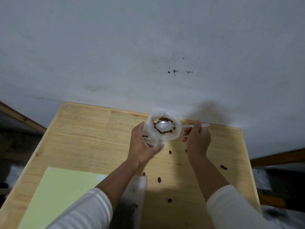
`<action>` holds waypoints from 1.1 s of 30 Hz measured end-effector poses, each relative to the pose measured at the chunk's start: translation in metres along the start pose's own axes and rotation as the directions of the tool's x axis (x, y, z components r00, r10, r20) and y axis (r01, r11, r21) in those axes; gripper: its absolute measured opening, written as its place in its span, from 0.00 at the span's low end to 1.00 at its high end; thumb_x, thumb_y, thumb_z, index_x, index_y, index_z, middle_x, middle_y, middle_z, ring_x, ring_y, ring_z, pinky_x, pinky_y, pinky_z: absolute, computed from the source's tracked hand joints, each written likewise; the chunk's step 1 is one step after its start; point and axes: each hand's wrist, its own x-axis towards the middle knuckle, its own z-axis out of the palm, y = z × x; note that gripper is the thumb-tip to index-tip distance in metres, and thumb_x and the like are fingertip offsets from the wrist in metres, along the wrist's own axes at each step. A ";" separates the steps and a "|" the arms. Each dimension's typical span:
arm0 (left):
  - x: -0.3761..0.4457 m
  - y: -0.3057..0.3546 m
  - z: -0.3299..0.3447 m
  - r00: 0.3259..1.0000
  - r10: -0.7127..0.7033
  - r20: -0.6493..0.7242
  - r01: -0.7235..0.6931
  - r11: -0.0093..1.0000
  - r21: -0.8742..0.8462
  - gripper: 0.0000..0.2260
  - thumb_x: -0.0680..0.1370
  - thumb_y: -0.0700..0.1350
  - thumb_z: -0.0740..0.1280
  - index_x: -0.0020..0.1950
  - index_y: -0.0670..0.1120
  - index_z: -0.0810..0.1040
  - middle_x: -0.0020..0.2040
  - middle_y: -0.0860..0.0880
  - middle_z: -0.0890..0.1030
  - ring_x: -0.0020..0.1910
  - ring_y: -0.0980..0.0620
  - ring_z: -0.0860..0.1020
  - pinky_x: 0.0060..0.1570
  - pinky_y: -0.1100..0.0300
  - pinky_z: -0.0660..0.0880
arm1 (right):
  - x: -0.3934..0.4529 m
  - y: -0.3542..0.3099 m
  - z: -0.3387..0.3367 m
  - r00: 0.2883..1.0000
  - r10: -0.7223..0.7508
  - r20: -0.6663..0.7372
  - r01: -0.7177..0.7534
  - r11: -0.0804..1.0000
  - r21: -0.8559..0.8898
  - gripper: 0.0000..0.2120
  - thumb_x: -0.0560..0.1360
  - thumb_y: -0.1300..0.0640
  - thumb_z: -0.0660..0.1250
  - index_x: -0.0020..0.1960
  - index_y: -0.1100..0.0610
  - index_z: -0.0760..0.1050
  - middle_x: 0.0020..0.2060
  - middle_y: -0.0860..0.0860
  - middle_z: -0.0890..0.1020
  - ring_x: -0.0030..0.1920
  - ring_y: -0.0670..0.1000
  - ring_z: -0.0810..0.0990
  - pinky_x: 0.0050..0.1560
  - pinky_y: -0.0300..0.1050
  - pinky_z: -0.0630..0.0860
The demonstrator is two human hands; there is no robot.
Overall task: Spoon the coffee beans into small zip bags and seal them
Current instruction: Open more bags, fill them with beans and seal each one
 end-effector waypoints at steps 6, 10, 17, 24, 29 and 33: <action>0.001 -0.001 0.001 1.000 -0.001 0.010 0.001 1.000 0.012 0.47 0.63 0.54 0.79 0.74 0.49 0.55 0.70 0.52 0.60 0.61 0.62 0.61 0.50 0.83 0.59 | 0.017 0.028 0.007 0.959 0.256 -0.122 -0.275 0.944 -0.183 0.22 0.80 0.58 0.50 0.38 0.65 0.77 0.26 0.54 0.79 0.27 0.53 0.78 0.34 0.47 0.78; 0.002 -0.002 0.002 1.000 -0.001 0.017 0.001 1.000 0.013 0.47 0.64 0.54 0.78 0.74 0.49 0.55 0.70 0.53 0.60 0.61 0.63 0.61 0.45 0.87 0.58 | 0.027 0.029 0.023 0.897 0.409 -0.170 -0.407 0.912 0.048 0.21 0.80 0.59 0.53 0.30 0.60 0.72 0.25 0.52 0.78 0.27 0.51 0.79 0.37 0.45 0.79; 0.003 -0.002 0.002 1.000 -0.004 0.013 0.004 1.000 0.024 0.46 0.64 0.54 0.78 0.74 0.49 0.55 0.69 0.53 0.60 0.60 0.63 0.61 0.45 0.88 0.57 | 0.032 0.032 0.032 0.818 0.570 0.079 -0.533 0.701 0.473 0.12 0.81 0.58 0.56 0.42 0.62 0.71 0.34 0.56 0.81 0.26 0.47 0.81 0.26 0.36 0.78; 0.004 -0.001 0.003 1.000 0.002 0.010 -0.002 0.999 0.033 0.47 0.63 0.54 0.79 0.74 0.49 0.55 0.70 0.52 0.60 0.61 0.63 0.61 0.51 0.80 0.58 | 0.019 0.028 0.014 0.875 0.484 0.020 -0.454 0.806 0.379 0.12 0.81 0.56 0.54 0.42 0.59 0.69 0.33 0.55 0.80 0.22 0.44 0.79 0.22 0.36 0.75; 0.003 0.003 0.001 1.000 0.008 0.025 -0.008 1.000 0.004 0.48 0.63 0.53 0.79 0.75 0.49 0.54 0.70 0.52 0.59 0.64 0.60 0.63 0.60 0.71 0.60 | 0.009 0.012 0.001 0.933 0.356 0.057 -0.350 0.857 0.378 0.13 0.81 0.56 0.54 0.45 0.61 0.72 0.28 0.52 0.80 0.22 0.43 0.77 0.20 0.35 0.71; -0.001 0.007 -0.003 0.998 0.058 0.020 -0.058 0.998 -0.016 0.46 0.64 0.51 0.78 0.75 0.47 0.55 0.70 0.50 0.60 0.64 0.59 0.62 0.60 0.70 0.60 | -0.011 -0.005 -0.008 0.979 0.093 0.179 -0.142 0.949 0.283 0.13 0.81 0.56 0.55 0.44 0.59 0.73 0.29 0.53 0.78 0.25 0.46 0.77 0.20 0.37 0.70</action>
